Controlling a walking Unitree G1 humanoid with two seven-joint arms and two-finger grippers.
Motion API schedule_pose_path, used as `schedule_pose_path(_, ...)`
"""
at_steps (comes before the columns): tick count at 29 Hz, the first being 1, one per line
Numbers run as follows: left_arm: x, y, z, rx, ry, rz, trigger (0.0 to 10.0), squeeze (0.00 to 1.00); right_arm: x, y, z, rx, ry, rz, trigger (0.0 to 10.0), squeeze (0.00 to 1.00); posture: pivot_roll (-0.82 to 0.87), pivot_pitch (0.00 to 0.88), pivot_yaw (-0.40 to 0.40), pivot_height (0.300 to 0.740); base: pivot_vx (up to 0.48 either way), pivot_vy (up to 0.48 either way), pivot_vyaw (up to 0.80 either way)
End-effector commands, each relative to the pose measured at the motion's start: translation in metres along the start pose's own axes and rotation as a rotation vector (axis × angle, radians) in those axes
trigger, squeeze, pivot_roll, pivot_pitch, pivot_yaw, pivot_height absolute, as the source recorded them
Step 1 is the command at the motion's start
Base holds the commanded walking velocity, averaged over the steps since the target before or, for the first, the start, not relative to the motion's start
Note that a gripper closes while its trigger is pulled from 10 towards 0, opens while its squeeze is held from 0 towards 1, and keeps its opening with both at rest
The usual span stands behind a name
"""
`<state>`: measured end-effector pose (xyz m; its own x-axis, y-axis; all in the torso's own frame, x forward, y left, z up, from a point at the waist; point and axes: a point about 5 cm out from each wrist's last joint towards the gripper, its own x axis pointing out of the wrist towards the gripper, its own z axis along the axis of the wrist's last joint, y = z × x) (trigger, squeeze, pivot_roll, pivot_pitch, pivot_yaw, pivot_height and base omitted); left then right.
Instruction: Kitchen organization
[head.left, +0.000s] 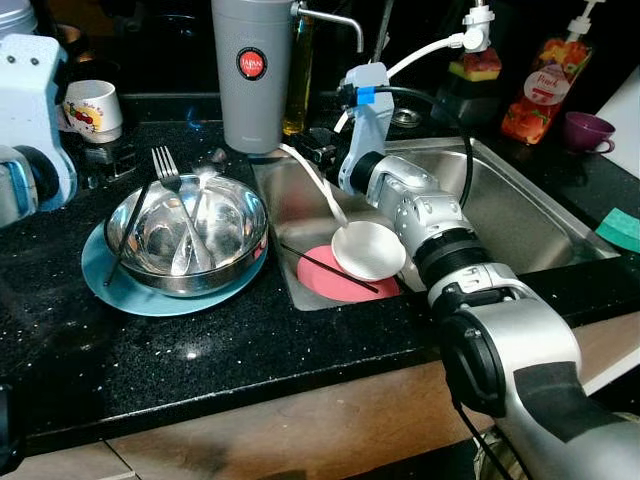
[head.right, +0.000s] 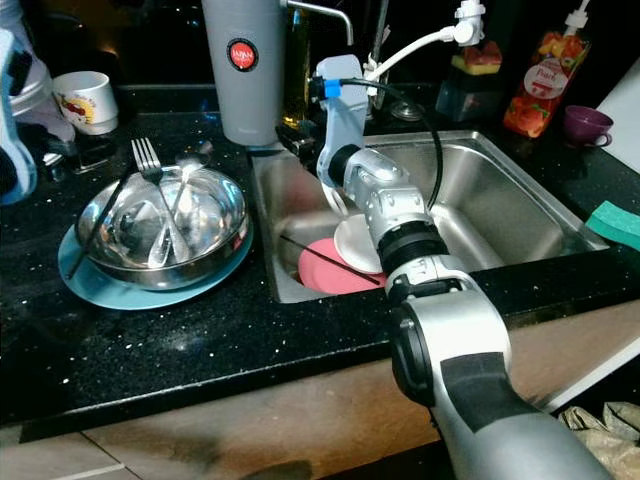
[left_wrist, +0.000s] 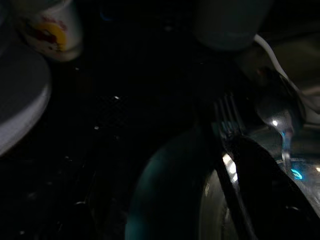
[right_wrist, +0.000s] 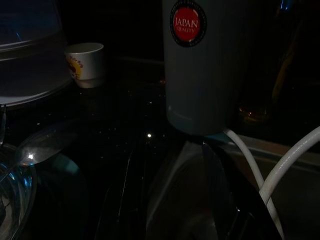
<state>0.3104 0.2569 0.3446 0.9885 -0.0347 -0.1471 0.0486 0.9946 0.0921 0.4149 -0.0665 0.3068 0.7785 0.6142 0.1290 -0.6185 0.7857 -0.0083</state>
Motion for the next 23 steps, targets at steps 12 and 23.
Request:
schedule_pose_path(12, 0.004, -0.02, -0.014, 0.09, 0.166, -0.075, 10.0, 0.0, -0.005, -0.006, 0.0, -0.004, 0.01, -0.014, 10.0, 0.0, 0.07, 0.094, -0.068, 0.74, 0.0, 0.0, 0.0)
schedule_pose_path(23, 0.002, -0.013, -0.014, 0.097, 0.205, -0.065, 0.0, 0.0, -0.007, -0.011, -0.001, 0.019, 0.017, -0.028, 10.0, 0.0, 0.07, 0.094, -0.061, 0.74, 0.0, 0.0, 0.0)
